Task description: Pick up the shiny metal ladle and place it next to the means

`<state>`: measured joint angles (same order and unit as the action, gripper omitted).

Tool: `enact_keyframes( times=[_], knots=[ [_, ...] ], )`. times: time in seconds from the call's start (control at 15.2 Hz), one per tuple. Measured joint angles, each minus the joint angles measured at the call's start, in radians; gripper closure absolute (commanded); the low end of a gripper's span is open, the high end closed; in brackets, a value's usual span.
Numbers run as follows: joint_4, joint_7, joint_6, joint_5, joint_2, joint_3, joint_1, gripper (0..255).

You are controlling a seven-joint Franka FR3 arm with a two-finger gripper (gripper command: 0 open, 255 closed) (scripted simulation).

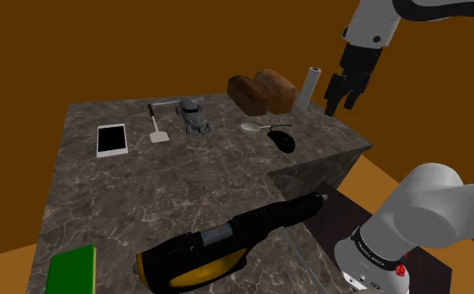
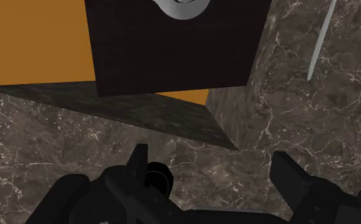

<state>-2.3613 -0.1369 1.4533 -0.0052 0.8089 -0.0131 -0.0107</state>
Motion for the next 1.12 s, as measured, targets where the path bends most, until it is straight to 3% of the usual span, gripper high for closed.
enact_keyframes(
  times=[0.26,1.12],
  knots=[
    [-0.012,0.074,0.056,-0.031,-0.048,-0.022,-0.017,0],
    [0.074,0.533,0.408,-0.18,-0.477,-0.148,-0.098,0]
  ],
)
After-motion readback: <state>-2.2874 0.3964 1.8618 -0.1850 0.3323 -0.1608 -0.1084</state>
